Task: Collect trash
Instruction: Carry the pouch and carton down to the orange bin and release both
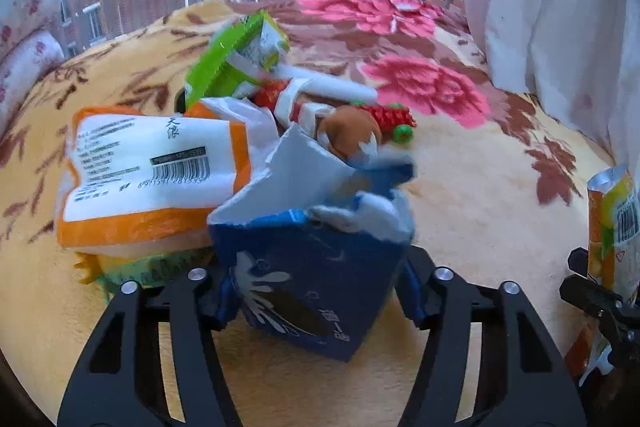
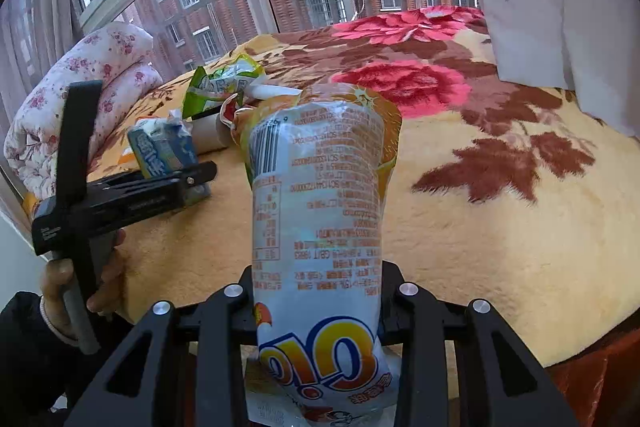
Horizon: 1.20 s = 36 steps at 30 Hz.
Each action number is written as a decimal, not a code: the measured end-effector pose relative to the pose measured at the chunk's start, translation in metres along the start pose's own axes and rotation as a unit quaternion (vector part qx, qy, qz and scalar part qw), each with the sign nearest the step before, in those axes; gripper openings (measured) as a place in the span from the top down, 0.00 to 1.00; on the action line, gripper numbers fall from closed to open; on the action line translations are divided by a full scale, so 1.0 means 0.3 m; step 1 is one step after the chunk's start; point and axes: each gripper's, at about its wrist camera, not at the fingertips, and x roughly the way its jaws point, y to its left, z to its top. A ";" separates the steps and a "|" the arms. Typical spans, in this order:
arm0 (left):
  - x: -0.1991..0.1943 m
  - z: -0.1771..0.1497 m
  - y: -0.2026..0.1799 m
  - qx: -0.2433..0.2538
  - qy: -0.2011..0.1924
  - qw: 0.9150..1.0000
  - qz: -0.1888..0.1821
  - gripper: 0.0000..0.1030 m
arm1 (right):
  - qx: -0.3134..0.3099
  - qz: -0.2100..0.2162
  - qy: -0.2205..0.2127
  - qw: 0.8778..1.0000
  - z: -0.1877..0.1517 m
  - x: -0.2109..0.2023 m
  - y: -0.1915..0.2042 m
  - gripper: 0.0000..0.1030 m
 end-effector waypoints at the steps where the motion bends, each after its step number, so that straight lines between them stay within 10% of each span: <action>1: -0.009 -0.002 0.002 -0.001 -0.008 1.000 -0.002 0.44 | 0.001 0.000 0.000 1.000 0.000 0.002 0.000 0.66; 20: -0.529 -0.183 -0.017 0.082 -0.084 0.993 -0.031 0.46 | -0.046 0.025 -0.027 0.998 -0.018 -0.137 0.192 0.66; 36: -0.368 -0.665 0.179 0.059 0.085 0.994 0.023 0.45 | -0.125 0.058 0.131 0.982 -0.413 -0.034 0.455 0.65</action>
